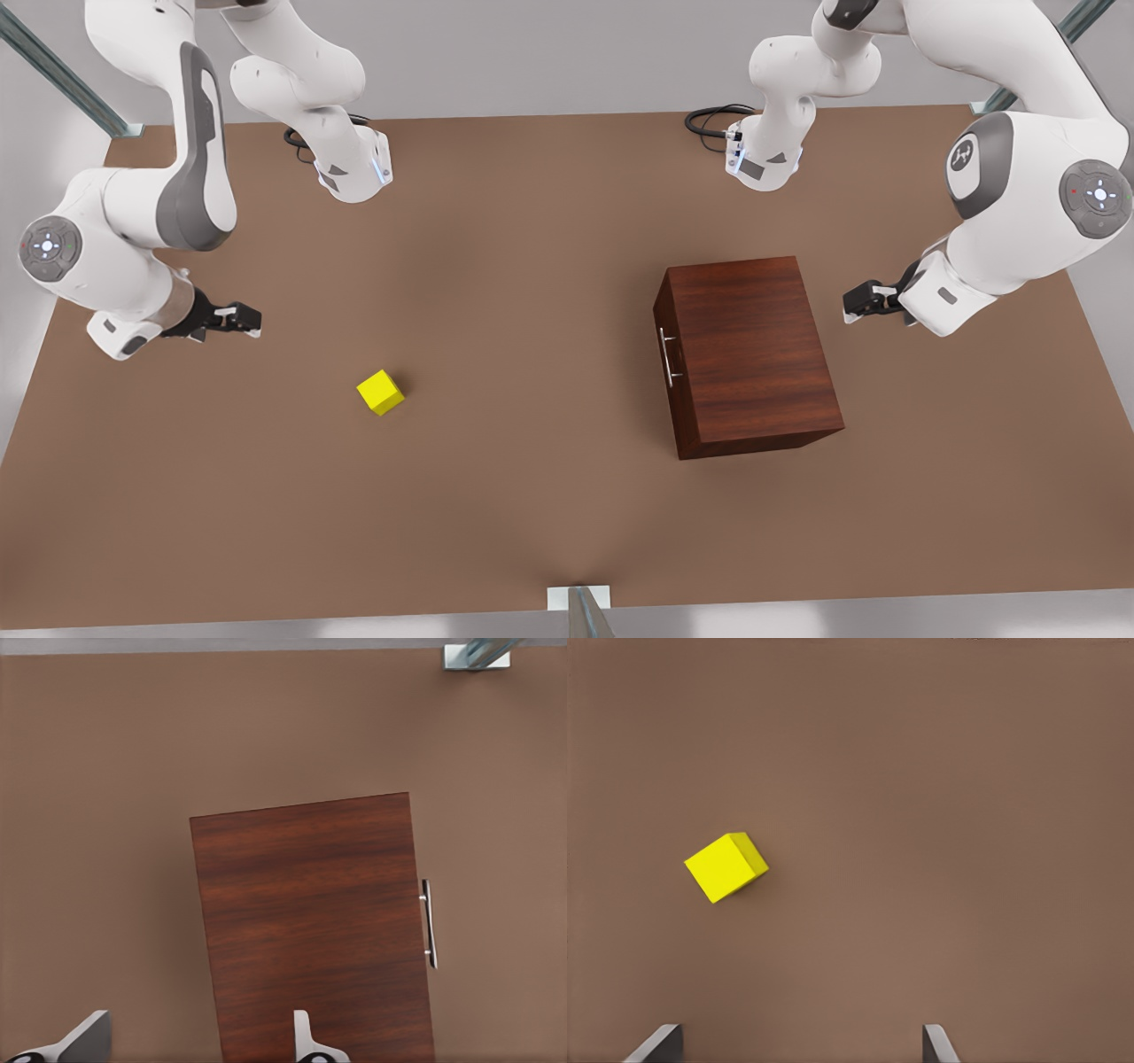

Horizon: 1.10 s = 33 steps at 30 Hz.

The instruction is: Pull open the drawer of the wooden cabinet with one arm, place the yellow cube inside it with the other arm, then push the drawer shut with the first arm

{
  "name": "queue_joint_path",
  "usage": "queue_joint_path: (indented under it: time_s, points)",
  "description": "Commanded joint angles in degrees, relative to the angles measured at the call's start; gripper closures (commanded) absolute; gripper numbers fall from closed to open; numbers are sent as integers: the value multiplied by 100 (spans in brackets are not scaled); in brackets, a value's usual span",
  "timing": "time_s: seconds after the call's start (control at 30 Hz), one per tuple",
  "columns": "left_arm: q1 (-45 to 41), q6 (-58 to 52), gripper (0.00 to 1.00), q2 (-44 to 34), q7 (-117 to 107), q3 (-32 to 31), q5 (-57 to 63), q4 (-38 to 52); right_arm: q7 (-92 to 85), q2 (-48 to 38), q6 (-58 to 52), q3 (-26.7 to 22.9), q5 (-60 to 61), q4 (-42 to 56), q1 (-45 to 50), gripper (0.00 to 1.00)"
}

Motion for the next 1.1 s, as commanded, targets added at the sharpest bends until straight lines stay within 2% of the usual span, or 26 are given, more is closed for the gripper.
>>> queue_joint_path:
  time_s: [0.0, 0.03, 0.1, 0.13, 0.3, 0.37, 0.5, 0.57, 0.73, 0.93, 1.07]
  points:
    - [-8, 10, 0, -5, -25, -1, 3, 3, -131, 7, 65, -5, 4, 5, 105, 0]
    - [-34, 10, 0, 4, -279, -1, -32, 29, -122, 7, 74, -5, 4, 5, 105, 0]
    - [-350, -43, 0, -75, -1070, -97, 451, -463, 1493, 165, -215, 39, -22, 295, 184, 0]
    - [-693, -43, 0, -31, -1640, -97, 539, -419, 2697, 165, -295, 4, -14, 331, 184, 0]
    - [-2056, 89, 0, 461, -2863, -106, 364, 29, 2972, 156, -190, -111, 65, 322, -88, 0]
    - [-2504, 660, 0, 979, -4472, -106, 398, 503, 3604, 209, -119, -111, 57, 287, -97, 0]
    - [-3005, 1434, 0, 1481, -5324, -97, 451, 601, 4123, 323, 434, -137, 285, 208, -247, 0]
    - [-3110, 1416, 0, 1647, -5957, -106, 627, 557, 4395, 428, 672, -120, 303, 111, -203, 0]
    - [-3470, 1258, 0, 2016, -5922, -97, 1146, 346, 4483, 542, 1120, -111, 250, -153, -194, 0]
    - [-3198, 1127, 0, 2280, -4428, 17, 1708, 328, 4492, 1035, 1700, -120, 268, -153, -238, 0]
    - [-3242, 1117, 0, 2430, -4112, 8, 2016, 310, 4510, 1017, 2939, -102, 312, -978, -185, 0]
